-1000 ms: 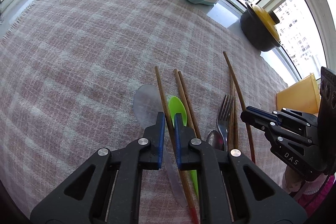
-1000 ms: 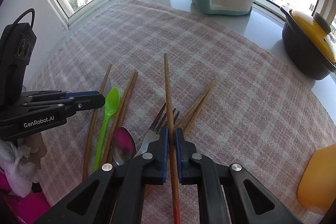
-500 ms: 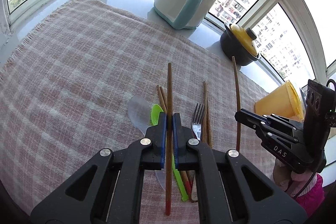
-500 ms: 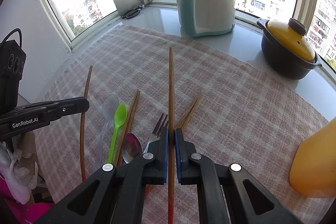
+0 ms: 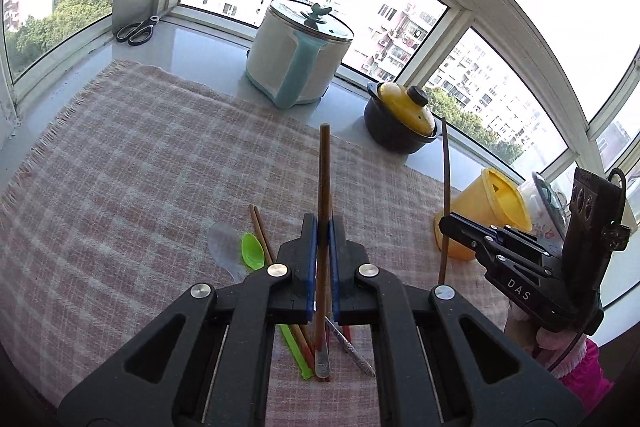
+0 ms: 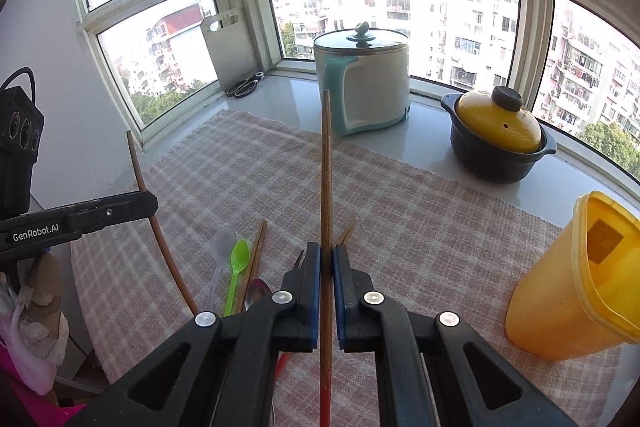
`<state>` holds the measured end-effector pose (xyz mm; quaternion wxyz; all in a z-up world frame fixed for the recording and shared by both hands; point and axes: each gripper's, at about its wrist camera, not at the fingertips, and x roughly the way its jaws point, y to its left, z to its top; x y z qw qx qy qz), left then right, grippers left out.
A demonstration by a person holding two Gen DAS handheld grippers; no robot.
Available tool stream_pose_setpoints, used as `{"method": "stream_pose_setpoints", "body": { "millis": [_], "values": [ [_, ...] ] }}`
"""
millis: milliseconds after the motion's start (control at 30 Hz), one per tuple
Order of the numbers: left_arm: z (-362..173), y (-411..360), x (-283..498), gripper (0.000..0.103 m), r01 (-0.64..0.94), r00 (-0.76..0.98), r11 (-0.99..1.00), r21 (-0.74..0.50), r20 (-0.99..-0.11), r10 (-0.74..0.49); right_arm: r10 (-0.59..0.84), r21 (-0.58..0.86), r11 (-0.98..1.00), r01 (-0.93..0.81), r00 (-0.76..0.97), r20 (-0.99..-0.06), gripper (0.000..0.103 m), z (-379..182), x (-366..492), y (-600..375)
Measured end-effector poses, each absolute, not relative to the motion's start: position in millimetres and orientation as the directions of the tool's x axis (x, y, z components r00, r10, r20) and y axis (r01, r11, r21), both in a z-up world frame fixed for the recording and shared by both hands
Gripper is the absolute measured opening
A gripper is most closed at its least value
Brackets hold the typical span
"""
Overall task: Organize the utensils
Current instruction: 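Lift the chopsticks with both grippers and carry them over the yellow container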
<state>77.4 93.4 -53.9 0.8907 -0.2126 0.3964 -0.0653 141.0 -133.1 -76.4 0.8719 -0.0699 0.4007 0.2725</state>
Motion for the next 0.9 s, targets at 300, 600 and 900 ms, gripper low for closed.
{"method": "stream_pose_setpoints", "body": {
  "millis": [300, 600, 900],
  "values": [
    [-17, 67, 82, 0.003, 0.055, 0.708, 0.903, -0.427, -0.621, -0.337, 0.397, 0.071, 0.880, -0.470, 0.643, -0.655, 0.003, -35, 125, -165],
    [21, 24, 108, 0.003, 0.184, 0.724, 0.884, -0.429, -0.549, -0.417, 0.330, 0.060, 0.930, -0.363, 0.750, -0.573, 0.003, -2, 121, -211],
    [47, -29, 144, 0.003, 0.283, 0.706, 0.836, -0.469, -0.488, -0.513, 0.235, 0.058, 0.969, -0.242, 0.815, -0.529, 0.003, 21, 131, -267]
  ]
}}
